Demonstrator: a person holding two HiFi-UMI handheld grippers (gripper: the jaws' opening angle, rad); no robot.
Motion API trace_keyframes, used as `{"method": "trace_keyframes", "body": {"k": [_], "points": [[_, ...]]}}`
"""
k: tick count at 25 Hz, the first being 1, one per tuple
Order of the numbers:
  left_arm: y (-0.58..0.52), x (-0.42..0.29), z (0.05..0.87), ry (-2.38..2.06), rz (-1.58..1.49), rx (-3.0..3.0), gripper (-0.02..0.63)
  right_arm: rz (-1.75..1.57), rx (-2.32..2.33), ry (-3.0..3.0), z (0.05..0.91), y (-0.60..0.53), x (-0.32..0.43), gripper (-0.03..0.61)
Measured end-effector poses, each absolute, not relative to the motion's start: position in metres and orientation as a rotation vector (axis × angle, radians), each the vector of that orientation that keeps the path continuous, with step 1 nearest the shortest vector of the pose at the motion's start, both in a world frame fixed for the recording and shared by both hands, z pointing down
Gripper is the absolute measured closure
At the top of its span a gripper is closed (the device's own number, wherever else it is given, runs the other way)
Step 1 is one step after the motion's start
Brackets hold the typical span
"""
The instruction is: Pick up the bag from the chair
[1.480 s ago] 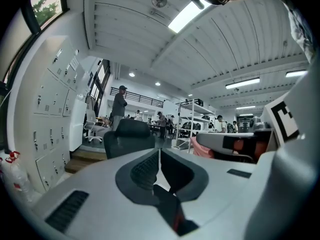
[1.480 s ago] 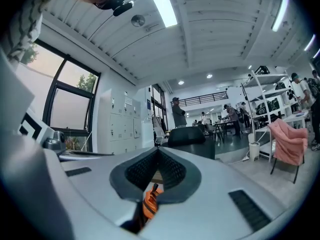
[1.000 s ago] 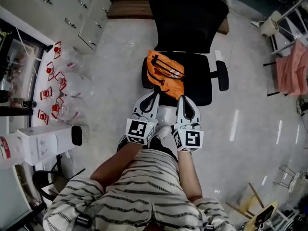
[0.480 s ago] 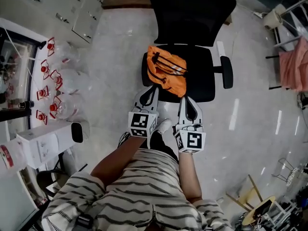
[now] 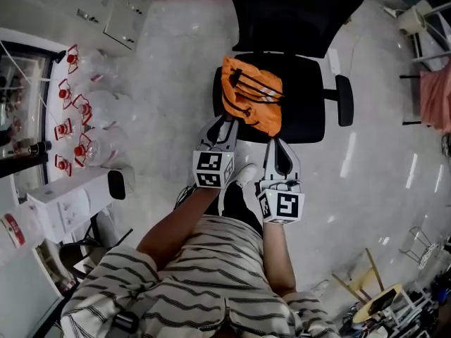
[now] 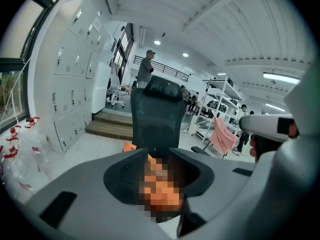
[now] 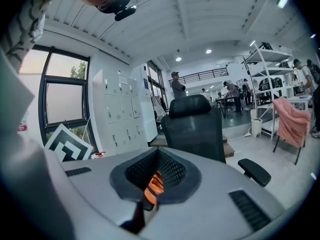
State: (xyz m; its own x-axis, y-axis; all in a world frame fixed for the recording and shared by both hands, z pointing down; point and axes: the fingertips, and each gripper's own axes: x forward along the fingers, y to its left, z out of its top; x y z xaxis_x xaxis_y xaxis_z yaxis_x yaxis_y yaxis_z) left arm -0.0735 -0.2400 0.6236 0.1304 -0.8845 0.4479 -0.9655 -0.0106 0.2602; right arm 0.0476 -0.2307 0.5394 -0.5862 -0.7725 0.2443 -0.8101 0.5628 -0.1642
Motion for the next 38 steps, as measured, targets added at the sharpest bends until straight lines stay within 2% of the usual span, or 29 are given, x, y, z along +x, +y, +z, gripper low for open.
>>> {"method": "trace_keyframes", "body": {"k": [9,13,38], "points": [[-0.269,-0.084,0.678,-1.764,0.269,1.773,0.42,0.414,1.36,-2.603,0.555,-0.242,0.046,0.569],[-0.278,-0.09,0.696,-1.768,0.288,1.717,0.407,0.417,1.356,-2.595,0.558,-0.247,0.044,0.569],[-0.311,-0.108,0.784,-1.731,0.393,1.477,0.399,0.479,1.354,-2.534,0.583,-0.247,0.042,0.569]]}}
